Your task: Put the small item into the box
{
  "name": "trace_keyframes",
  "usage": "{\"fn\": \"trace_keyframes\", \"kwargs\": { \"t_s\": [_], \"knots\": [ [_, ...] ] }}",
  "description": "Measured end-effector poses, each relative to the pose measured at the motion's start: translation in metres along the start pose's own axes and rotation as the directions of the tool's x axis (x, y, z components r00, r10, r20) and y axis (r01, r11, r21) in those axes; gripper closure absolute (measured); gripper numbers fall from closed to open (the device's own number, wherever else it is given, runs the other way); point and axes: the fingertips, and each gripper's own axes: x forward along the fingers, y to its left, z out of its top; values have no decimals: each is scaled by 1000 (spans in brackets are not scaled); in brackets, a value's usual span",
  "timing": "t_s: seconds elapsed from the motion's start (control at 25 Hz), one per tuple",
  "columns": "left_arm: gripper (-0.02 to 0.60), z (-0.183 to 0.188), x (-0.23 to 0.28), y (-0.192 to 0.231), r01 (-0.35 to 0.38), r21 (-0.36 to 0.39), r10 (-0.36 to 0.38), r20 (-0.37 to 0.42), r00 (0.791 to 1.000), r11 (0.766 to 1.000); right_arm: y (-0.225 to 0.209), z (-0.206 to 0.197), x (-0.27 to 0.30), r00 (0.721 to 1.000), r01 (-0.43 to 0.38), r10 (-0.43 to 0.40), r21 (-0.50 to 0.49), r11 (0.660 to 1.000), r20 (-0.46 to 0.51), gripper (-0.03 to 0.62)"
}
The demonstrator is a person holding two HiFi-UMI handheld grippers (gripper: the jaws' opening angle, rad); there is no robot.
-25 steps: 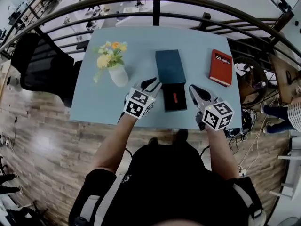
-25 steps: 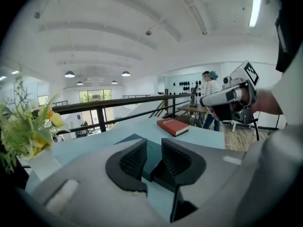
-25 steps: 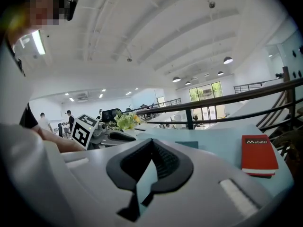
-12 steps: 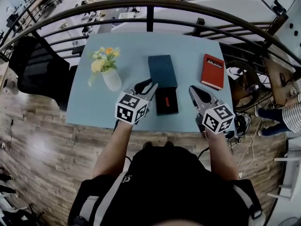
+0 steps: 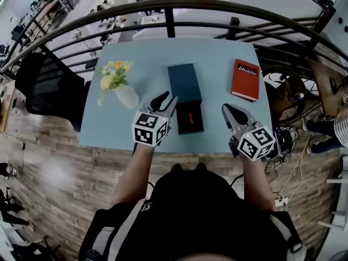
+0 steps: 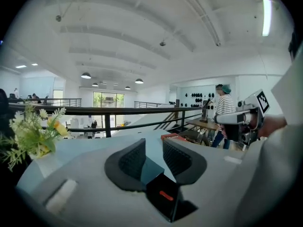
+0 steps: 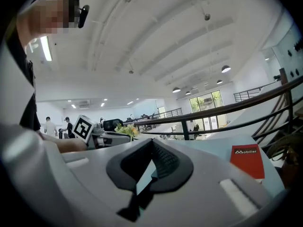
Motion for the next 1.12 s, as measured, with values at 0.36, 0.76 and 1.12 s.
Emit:
{"fn": "trace_keyframes", "kwargs": {
  "t_s": [0.36,0.76,1.12],
  "knots": [
    [572,3,-7,-6,-31,-46,33,48,998,998,-12,-1,-7,1000,18,-19,12,1000,20,594],
    [574,3,-9,-10,-12,-6,13,23,1000,1000,-5,16,2,999,-22,21,28,999,39,595],
    [574,14,-14,-17,28,21,-30,68,997,999,7,15,6,998,-55,54,35,998,34,594]
  ]
}}
